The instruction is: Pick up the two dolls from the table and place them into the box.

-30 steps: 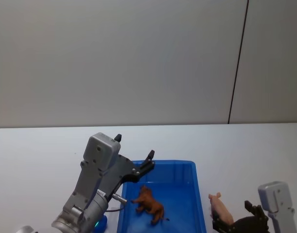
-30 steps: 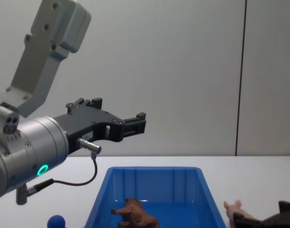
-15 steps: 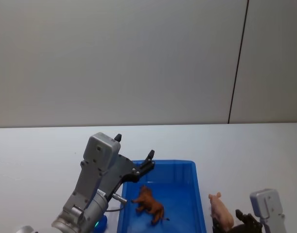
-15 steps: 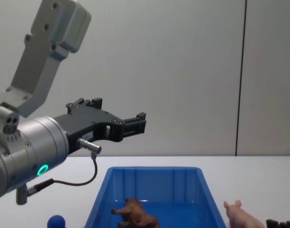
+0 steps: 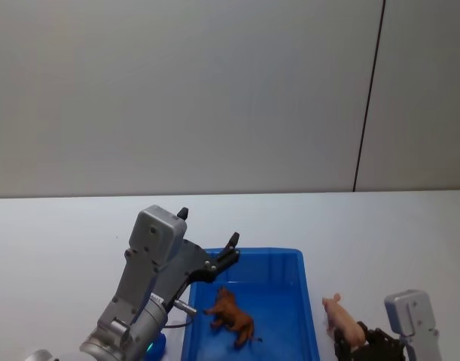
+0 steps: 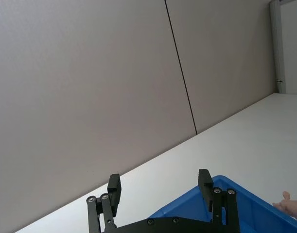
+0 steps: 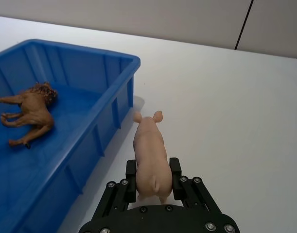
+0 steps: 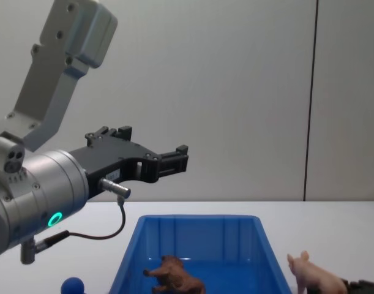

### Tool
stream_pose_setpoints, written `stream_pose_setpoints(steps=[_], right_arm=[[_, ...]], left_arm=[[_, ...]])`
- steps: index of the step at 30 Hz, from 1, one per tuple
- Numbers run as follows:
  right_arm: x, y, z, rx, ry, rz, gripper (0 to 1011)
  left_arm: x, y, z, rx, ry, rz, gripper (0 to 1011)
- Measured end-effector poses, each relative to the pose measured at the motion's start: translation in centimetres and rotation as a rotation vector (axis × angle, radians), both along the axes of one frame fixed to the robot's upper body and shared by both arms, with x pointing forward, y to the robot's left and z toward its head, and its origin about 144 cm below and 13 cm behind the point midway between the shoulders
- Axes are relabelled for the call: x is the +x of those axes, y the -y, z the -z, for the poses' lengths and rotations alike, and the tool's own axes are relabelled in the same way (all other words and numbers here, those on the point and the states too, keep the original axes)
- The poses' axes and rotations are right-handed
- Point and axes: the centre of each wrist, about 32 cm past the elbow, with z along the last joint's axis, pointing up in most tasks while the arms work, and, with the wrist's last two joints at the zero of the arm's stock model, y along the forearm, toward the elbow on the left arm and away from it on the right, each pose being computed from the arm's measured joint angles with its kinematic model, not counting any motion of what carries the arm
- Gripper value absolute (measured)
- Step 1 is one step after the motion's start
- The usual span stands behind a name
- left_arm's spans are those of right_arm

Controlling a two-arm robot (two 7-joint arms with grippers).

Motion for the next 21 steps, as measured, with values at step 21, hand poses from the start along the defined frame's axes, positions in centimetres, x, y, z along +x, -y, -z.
stream_pose_setpoints(steps=[21], right_arm=[[1.0, -2.1, -4.8, 0.048, 0.161, -0.08, 382]], left_arm=[[0.0, 0.0, 0.0, 0.0, 0.0, 0.0, 1003]])
